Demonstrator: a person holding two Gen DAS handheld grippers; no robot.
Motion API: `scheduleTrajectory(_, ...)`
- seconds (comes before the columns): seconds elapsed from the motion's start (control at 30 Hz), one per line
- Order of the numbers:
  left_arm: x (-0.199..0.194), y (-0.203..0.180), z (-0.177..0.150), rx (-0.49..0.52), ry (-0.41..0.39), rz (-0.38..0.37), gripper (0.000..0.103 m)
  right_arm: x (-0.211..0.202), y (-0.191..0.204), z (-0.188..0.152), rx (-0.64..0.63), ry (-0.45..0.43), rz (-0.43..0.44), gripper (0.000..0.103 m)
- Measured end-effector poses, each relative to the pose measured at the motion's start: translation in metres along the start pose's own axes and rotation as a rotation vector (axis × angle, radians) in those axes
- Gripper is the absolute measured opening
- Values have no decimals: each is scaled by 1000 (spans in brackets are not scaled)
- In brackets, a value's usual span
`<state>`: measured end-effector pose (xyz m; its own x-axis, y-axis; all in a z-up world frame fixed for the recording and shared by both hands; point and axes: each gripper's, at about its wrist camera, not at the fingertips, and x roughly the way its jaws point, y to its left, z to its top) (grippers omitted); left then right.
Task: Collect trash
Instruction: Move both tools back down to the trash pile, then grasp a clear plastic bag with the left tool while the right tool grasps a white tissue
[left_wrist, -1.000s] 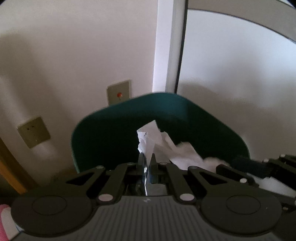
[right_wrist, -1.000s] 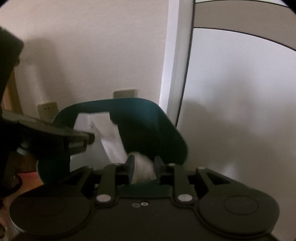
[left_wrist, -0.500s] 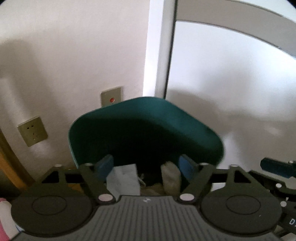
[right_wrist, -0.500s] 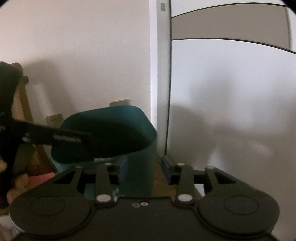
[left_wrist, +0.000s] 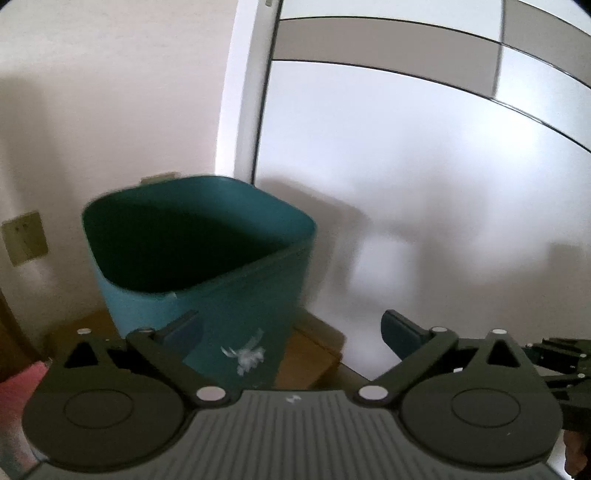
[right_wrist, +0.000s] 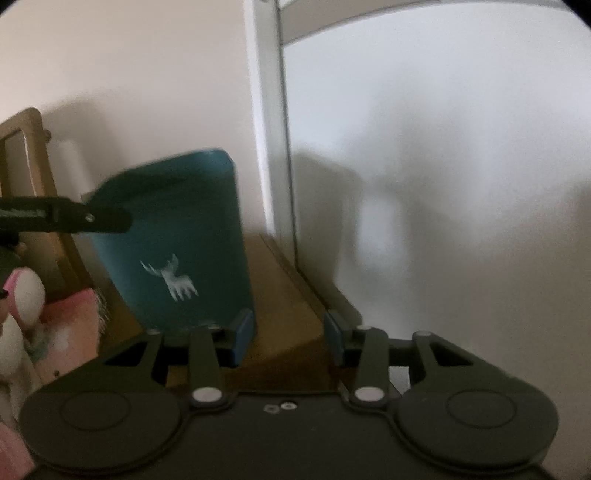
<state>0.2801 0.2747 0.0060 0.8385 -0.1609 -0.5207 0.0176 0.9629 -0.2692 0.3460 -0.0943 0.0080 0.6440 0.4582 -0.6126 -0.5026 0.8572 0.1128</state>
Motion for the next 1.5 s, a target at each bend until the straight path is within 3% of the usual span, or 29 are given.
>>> scheduleTrajectory(0.1, 10, -9, -27, -25, 22, -3, 103, 4, -18, -33, 11, 23, -24, 42)
scheduleTrajectory(0.27, 37, -32, -86, 33, 33, -32, 103, 28, -48, -99, 18, 108, -47, 42)
scheduleTrajectory(0.4, 89, -47, -150, 76, 165, 0, 103, 65, -73, -164, 57, 221, -69, 42)
scheduleTrajectory(0.53, 151, -45, -218, 52, 293, 71, 103, 106, -96, -229, 124, 323, -105, 42)
scheduleTrajectory(0.73, 223, -35, -301, 38, 460, 113, 103, 160, -123, -312, 179, 468, -137, 42)
scheduleTrajectory(1.03, 326, -20, -446, 107, 809, 202, 103, 236, -151, -425, 271, 678, -141, 42)
scheduleTrajectory(1.17, 352, -18, -505, 138, 940, 199, 103, 264, -157, -463, 292, 749, -144, 42)
scheduleTrajectory(1.23, 359, -19, -532, 151, 991, 155, 103, 277, -157, -478, 289, 775, -135, 42)
scheduleTrajectory(1.4, 369, -33, -584, 281, 1092, 107, 103, 306, -161, -507, 297, 827, -136, 42)
scheduleTrajectory(1.5, 374, -34, -605, 293, 1124, 107, 103, 314, -164, -519, 309, 849, -141, 42)
